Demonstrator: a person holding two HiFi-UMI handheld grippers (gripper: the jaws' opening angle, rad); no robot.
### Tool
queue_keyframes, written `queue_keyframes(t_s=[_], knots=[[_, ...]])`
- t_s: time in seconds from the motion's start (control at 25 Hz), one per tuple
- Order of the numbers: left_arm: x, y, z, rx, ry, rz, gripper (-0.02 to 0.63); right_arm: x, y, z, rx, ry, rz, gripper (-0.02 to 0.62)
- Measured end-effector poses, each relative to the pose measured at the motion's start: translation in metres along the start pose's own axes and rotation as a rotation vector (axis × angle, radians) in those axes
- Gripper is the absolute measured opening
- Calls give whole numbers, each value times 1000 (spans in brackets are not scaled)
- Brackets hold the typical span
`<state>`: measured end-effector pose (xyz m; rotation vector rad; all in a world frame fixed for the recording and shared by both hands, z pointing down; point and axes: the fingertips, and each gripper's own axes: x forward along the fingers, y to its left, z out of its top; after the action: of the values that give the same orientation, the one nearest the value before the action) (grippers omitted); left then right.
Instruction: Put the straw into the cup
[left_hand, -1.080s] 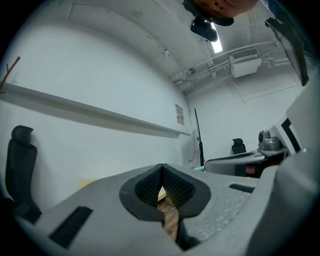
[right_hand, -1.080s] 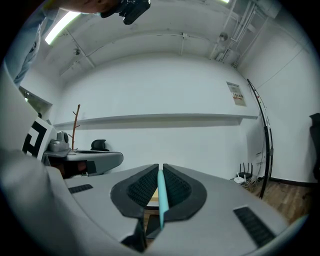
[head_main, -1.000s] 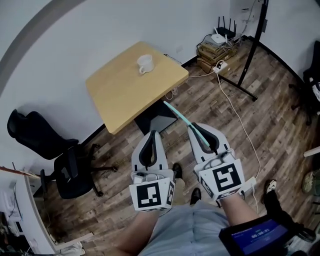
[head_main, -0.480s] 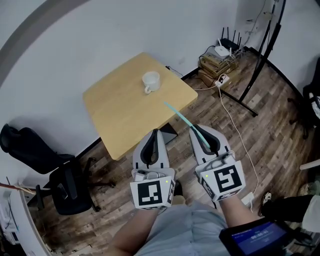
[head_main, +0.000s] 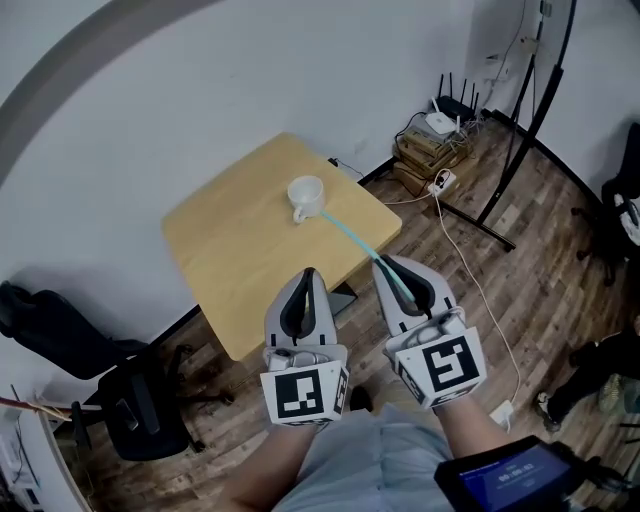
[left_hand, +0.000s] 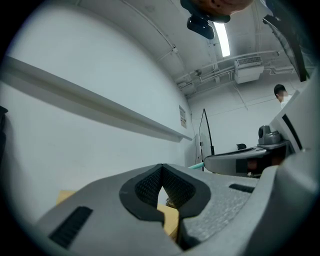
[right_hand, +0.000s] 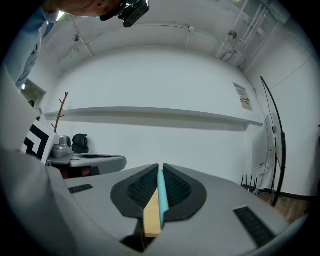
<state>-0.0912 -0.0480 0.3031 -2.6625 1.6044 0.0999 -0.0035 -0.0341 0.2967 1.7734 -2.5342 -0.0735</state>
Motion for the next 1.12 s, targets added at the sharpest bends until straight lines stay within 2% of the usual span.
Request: queue_keyframes(t_s=[0.2, 0.52, 0.84, 1.12], knots=[[15, 5, -13, -10, 27, -2, -3, 16, -7, -10, 14, 20, 2, 25], [75, 11, -43, -3, 90, 27, -3, 63, -51, -42, 73, 65, 35, 25], [161, 23, -51, 40, 123, 113, -3, 133, -110, -56, 126, 78, 129, 25], [217, 31, -34, 74, 101, 209, -3, 181, -143, -42, 128, 45, 245, 25]])
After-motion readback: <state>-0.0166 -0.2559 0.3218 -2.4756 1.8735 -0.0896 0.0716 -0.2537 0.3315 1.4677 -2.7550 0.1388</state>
